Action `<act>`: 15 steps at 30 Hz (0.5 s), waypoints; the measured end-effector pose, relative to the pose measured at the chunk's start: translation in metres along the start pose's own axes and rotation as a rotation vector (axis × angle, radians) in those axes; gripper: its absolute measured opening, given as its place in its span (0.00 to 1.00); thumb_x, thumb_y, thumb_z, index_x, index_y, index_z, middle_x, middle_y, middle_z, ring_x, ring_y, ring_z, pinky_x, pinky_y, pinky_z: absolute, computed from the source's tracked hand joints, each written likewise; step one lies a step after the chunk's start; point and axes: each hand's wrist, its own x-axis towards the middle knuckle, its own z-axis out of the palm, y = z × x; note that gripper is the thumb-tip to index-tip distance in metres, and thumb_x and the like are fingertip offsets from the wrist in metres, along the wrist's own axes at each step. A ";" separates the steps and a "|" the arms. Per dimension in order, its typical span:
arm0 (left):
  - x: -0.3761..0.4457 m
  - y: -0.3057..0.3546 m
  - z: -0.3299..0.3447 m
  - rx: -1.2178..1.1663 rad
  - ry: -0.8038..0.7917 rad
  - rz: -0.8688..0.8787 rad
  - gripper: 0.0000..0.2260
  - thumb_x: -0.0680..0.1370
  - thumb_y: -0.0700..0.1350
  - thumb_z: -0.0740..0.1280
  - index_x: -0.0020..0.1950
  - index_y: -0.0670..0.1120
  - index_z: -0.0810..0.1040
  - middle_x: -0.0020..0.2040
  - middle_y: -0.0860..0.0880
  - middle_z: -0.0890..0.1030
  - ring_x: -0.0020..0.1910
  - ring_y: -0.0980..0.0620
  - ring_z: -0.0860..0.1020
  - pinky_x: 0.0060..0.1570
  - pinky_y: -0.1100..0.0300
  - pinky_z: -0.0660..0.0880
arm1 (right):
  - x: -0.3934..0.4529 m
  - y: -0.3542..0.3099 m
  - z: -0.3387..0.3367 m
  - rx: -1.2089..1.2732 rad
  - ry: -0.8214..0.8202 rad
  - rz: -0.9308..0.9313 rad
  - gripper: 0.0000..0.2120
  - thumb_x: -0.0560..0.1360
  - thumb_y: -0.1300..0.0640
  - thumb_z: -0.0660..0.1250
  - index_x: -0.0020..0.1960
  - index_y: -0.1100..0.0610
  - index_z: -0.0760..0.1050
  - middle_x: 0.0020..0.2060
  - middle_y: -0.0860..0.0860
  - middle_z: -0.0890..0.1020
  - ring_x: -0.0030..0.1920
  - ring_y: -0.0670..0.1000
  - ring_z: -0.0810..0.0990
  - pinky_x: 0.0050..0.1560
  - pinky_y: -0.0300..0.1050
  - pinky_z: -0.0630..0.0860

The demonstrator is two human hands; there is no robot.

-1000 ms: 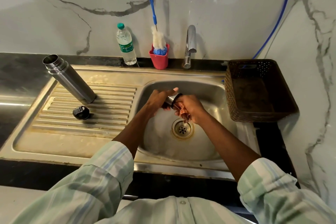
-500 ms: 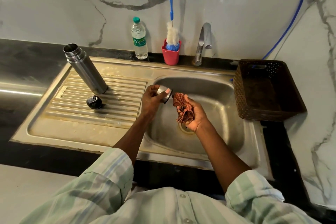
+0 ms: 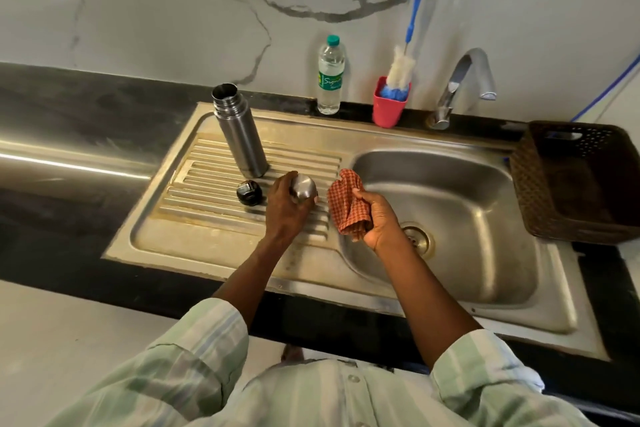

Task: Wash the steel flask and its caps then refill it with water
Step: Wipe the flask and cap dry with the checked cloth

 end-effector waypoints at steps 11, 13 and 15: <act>-0.005 -0.029 -0.018 0.043 -0.122 0.011 0.28 0.76 0.46 0.73 0.74 0.44 0.68 0.70 0.42 0.71 0.63 0.44 0.76 0.60 0.50 0.76 | -0.008 0.018 0.014 0.079 -0.080 -0.072 0.17 0.76 0.56 0.64 0.60 0.64 0.77 0.51 0.61 0.84 0.50 0.61 0.83 0.58 0.58 0.75; -0.005 -0.030 -0.018 0.058 -0.138 0.014 0.29 0.76 0.45 0.73 0.75 0.44 0.67 0.71 0.42 0.71 0.63 0.43 0.76 0.60 0.48 0.77 | -0.008 0.019 0.015 0.015 -0.038 -0.090 0.22 0.68 0.58 0.72 0.61 0.63 0.77 0.50 0.61 0.84 0.50 0.62 0.84 0.57 0.58 0.75; -0.005 -0.032 -0.019 0.081 -0.148 0.034 0.31 0.75 0.46 0.73 0.76 0.44 0.66 0.72 0.42 0.69 0.65 0.42 0.74 0.61 0.46 0.76 | -0.006 0.020 0.014 -0.039 -0.007 -0.107 0.29 0.63 0.62 0.75 0.64 0.62 0.75 0.54 0.61 0.83 0.52 0.63 0.83 0.57 0.62 0.75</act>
